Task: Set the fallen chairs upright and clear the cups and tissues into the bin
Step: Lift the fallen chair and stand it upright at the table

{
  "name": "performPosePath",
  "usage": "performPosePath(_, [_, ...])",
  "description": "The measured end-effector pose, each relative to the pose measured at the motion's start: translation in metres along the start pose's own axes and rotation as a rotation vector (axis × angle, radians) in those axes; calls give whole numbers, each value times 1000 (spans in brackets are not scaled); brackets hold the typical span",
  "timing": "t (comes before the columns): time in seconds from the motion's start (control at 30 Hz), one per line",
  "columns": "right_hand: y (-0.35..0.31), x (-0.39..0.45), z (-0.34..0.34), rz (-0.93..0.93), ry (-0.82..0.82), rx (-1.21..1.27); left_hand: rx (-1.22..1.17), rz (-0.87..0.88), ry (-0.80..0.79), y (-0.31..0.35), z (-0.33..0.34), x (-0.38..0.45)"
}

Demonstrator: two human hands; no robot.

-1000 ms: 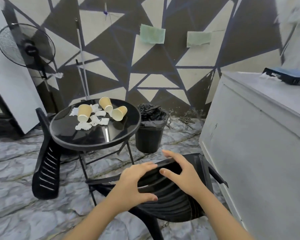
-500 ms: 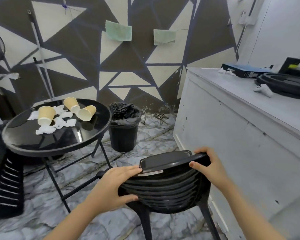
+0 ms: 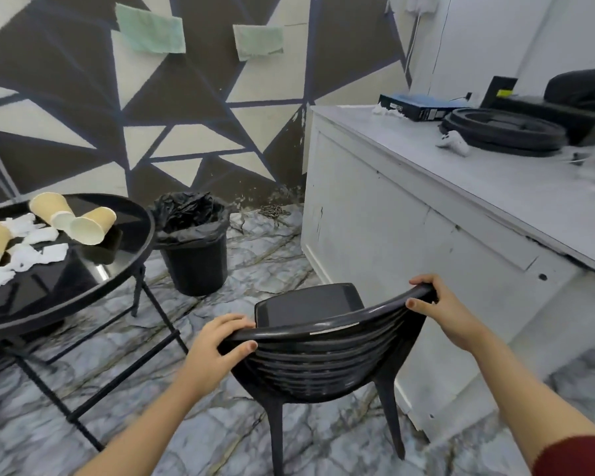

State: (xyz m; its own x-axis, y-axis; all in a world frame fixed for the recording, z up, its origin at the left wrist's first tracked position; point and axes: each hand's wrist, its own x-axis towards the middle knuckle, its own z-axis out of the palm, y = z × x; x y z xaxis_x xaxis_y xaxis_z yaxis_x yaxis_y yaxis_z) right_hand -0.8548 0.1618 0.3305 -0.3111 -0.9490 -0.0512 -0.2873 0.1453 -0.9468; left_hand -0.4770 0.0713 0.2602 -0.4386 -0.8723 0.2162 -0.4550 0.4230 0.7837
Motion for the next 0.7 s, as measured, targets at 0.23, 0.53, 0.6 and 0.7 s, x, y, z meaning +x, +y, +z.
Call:
performPosePath(0.23, [11, 5, -23, 71, 34, 24, -341, -160, 160, 9, 32, 14])
performPosePath(0.53, [45, 9, -17, 32, 228, 66, -532, -213, 82, 9, 21, 80])
performPosePath(0.6, [51, 12, -13, 21, 295, 81, -526, -172, 72, 13, 18, 99])
performPosePath(0.7, [43, 28, -7, 5, 357, 96, -545, -139, 79, 8, 12, 122])
